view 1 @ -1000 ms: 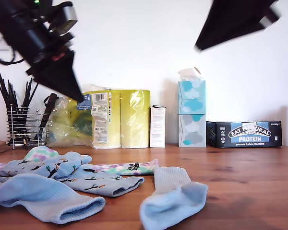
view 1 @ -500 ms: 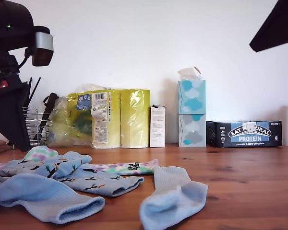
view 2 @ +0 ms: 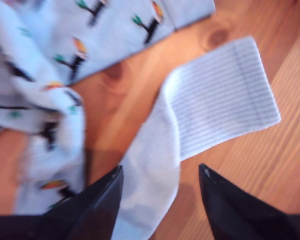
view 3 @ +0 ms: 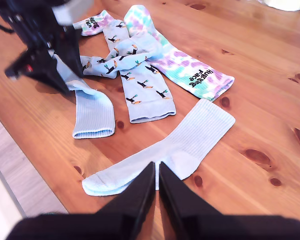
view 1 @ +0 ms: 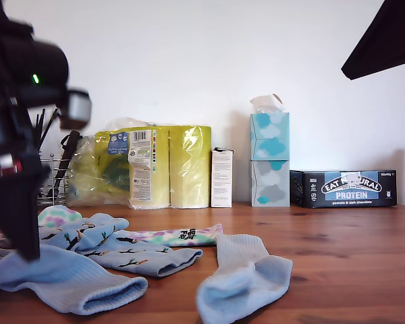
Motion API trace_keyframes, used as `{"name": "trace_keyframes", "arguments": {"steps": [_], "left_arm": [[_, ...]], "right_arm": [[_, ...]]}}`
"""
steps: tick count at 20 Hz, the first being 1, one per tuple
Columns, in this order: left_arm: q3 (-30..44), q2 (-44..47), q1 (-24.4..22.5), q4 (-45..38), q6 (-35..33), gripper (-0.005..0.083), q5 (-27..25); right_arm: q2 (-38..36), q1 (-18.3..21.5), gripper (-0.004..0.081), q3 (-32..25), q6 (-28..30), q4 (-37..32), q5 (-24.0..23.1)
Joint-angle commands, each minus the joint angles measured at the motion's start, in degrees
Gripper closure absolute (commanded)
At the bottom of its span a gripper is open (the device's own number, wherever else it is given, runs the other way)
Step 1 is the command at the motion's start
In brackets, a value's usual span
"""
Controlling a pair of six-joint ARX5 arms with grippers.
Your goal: Pair up the socks based on colour and pattern, by placing each sock on top of its pair
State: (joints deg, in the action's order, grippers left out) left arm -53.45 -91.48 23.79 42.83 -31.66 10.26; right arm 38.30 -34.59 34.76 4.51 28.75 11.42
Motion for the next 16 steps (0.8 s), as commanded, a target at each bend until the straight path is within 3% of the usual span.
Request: {"name": "trace_keyframes", "arguments": {"steps": [1,2,3,4,5,8,14,16], "left_arm": [[0.63,-2.01,0.68,-1.33,0.09,0.0329,-1.49],[0.63,-2.84,0.98,-1.97,0.11,0.0369,-2.05],[0.63,-3.21,1.03,-2.23,0.2,0.0469,-2.01],[0.61,-3.32,1.09,-2.21,0.87,0.0669,-1.99],[0.52,-3.23,1.29,-2.21,1.79,0.0798,-1.95],[-1.79,-2.91,1.29,-0.13,6.69,0.0798,1.38],[-11.56,-2.89,0.68,8.41,22.38,0.0797,16.33],[-14.25,-2.89,0.48,8.39,26.38,0.0797,22.64]], "right_arm": [[-0.33,-0.22,0.0783,0.0,0.09,-0.37,0.07],[-0.33,-0.22,0.0783,0.0,0.09,-0.31,0.09],[-0.33,-0.22,0.0783,0.0,0.09,-0.28,0.07],[-0.33,-0.22,0.0783,0.0,0.09,-0.28,0.09],[-0.33,-0.22,0.0783,0.0,0.09,-0.33,0.09],[-0.33,-0.22,0.0782,0.02,0.02,-0.66,0.46],[-0.31,-0.26,0.0773,0.02,-2.08,-1.77,3.58],[-0.2,-0.26,0.0718,0.02,-5.29,-2.34,4.76]]}}
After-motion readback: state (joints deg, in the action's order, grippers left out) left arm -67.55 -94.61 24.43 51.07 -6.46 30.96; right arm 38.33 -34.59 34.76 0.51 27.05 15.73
